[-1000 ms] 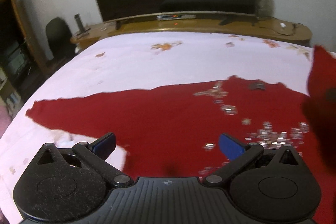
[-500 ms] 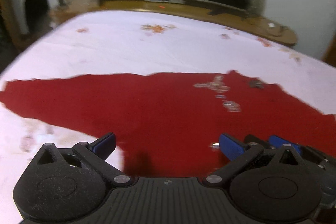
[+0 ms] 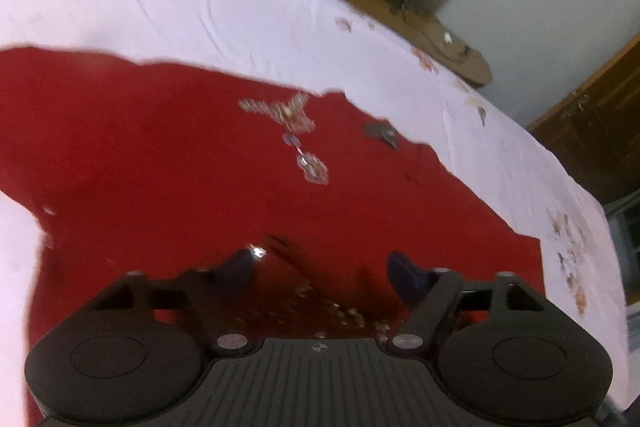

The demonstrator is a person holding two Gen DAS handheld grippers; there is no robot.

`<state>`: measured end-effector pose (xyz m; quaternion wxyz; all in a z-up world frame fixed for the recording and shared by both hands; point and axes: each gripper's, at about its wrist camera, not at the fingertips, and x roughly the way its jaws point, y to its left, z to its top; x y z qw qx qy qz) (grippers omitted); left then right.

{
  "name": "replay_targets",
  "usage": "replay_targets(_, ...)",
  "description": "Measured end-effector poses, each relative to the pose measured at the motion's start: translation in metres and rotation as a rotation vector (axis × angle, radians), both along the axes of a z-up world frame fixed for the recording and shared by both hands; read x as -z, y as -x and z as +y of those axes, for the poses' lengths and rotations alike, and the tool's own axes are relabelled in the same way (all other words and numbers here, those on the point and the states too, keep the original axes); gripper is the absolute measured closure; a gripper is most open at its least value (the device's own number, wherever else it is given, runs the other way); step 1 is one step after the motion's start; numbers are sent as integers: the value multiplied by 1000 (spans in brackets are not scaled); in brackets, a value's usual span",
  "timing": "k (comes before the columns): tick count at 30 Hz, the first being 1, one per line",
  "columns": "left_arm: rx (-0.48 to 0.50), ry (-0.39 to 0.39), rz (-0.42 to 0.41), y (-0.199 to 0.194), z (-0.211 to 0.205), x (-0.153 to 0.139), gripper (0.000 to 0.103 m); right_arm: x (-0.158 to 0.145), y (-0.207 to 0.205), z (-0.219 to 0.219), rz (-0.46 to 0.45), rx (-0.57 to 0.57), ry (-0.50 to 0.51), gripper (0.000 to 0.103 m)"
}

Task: Fold small clothes
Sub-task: 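Close the left tool on the other sleeve cuff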

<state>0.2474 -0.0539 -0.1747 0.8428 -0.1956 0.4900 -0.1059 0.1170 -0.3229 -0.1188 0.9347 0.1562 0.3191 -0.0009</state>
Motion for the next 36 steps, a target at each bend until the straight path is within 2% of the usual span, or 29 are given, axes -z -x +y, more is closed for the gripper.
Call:
replay_targets(2, -8, 18, 30, -4, -4, 9, 40, 7, -2, -4, 8, 17, -8, 41)
replay_targets(4, -20, 27, 39, -8, -8, 15, 51, 10, 0, -10, 11, 33, -12, 41)
replay_targets(5, -18, 48, 40, -10, -9, 18, 66, 12, 0, -12, 8, 40, -13, 41)
replay_targets(6, -19, 58, 49, -11, -10, 20, 72, 12, 1, -15, 6, 47, -12, 41)
replay_targets(11, -67, 36, 51, -15, -15, 27, 72, 15, 3, -28, 4, 76, -2, 41)
replay_targets(13, -77, 23, 25, -14, -15, 24, 95, 16, 4, -33, 7, 89, -3, 41)
replay_targets(14, -87, 25, 14, -13, -13, 22, 99, 16, 5, -36, 7, 94, -4, 41)
replay_targets(23, -180, 67, -108, -7, 20, -11, 99, 17, 7, -42, -6, 116, 18, 41)
replay_targets(26, -195, 46, -148, -5, 39, -21, 99, 17, 7, -44, -9, 125, 28, 41)
replay_targets(31, -252, -3, -111, -13, 67, -7, 99, 19, -1, -43, 1, 121, 56, 41)
replay_targets(34, -190, -42, -26, -25, 62, 15, 99, 26, -12, -39, 29, 109, 69, 42)
replay_targets(36, -171, -86, -13, -27, 53, 22, 99, 31, -19, -36, 44, 101, 82, 42)
